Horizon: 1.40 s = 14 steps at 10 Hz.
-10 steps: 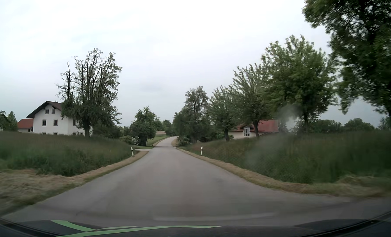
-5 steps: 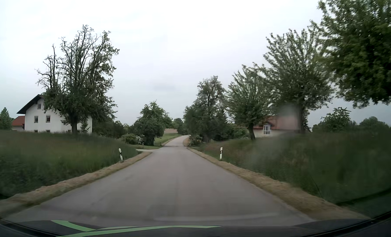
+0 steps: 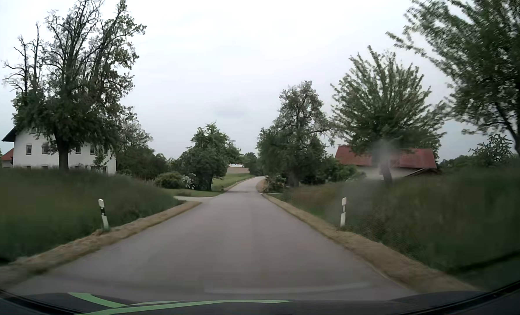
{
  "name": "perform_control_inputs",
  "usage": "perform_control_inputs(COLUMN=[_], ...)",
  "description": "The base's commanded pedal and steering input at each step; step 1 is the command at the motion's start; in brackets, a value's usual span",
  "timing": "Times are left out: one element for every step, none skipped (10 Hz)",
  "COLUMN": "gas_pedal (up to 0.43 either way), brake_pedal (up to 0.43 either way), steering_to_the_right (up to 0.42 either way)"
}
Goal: Follow the waypoints while adhering to traffic rules and regulations
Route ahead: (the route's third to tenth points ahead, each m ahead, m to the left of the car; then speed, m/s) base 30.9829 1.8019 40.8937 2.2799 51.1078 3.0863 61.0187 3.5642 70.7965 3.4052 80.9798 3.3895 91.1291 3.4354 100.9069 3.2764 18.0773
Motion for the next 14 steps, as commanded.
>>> perform_control_inputs(gas_pedal=[0.118, 0.118, 0.118, 0.118, 0.118, 0.118, 0.118, 0.118, 0.118, 0.118, 0.118, 0.118, 0.118, 0.118], brake_pedal=[0.0, 0.0, 0.0, 0.0, 0.0, 0.0, 0.0, 0.0, 0.0, 0.0, 0.0, 0.0, 0.0, 0.0], steering_to_the_right=[-0.012, -0.008, -0.008, -0.008, -0.008, -0.008, -0.007, -0.006, -0.006, -0.005, -0.005, -0.005, -0.005, -0.005])
